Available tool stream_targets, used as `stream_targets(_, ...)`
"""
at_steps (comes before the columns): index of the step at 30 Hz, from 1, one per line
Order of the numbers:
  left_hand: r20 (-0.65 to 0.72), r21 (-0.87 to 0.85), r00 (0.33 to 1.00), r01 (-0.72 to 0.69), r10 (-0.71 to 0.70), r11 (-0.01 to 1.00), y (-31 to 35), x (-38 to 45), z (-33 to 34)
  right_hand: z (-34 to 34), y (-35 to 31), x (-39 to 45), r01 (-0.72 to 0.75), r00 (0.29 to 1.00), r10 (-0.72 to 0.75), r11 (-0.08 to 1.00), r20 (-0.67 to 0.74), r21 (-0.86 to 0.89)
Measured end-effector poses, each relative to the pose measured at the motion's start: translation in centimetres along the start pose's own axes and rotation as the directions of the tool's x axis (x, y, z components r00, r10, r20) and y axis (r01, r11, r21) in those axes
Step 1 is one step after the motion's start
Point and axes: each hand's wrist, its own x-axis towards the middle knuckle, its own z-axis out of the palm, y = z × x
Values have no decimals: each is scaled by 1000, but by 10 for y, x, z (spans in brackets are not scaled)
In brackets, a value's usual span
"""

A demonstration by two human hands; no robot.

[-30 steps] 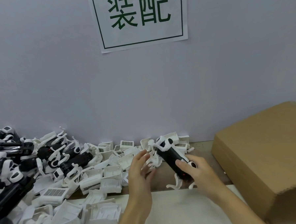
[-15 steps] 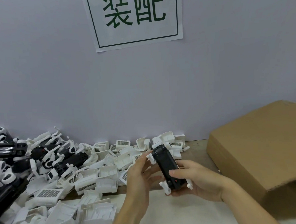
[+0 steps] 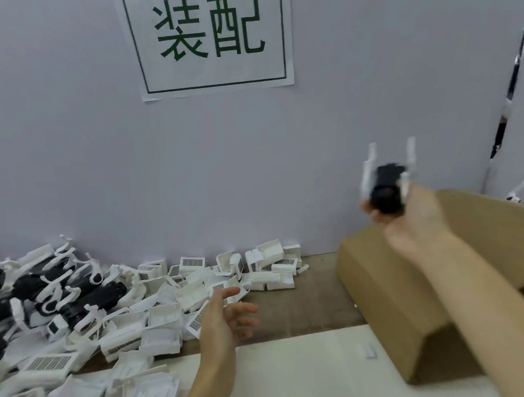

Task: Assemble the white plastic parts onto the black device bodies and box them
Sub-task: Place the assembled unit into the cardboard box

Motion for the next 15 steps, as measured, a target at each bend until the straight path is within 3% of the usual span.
stream_targets(2,-7,3,1000,17,-17,1000,2,-2,1,-10,-29,22,106,993,-93,973,-74,203)
stream_targets(4,-4,-9,999,32,-32,999,4,-3,1,-25,-38,40,90,969,-59,988,-238,123)
stream_targets(5,-3,-17,999,36,-36,999,5,-3,2,-32,-35,46,-24,976,37,998,-216,61)
stream_targets(7,5,-7,999,34,-34,999,6,-3,3,-49,-18,40,-266,957,275,959,94,-104)
stream_targets(9,29,51,999,36,-37,998,5,-4,4,-47,-8,26,-312,840,343,939,420,-141)
stream_targets(10,40,93,998,34,-38,995,4,-4,5,-38,1,18,-117,918,211,953,335,-279)
stream_targets(11,60,160,997,31,-41,987,2,-3,5,-21,17,16,-10,921,178,900,346,-436)
stream_targets(12,89,223,995,15,-35,975,-2,-3,4,-4,36,14,-63,945,230,826,234,-560)
stream_targets(13,111,294,993,-4,-30,956,-4,-4,3,12,61,6,31,966,160,705,202,-709)
stream_targets(15,146,394,989,-58,0,917,-4,-9,1,53,105,-27,148,896,294,510,333,-847)
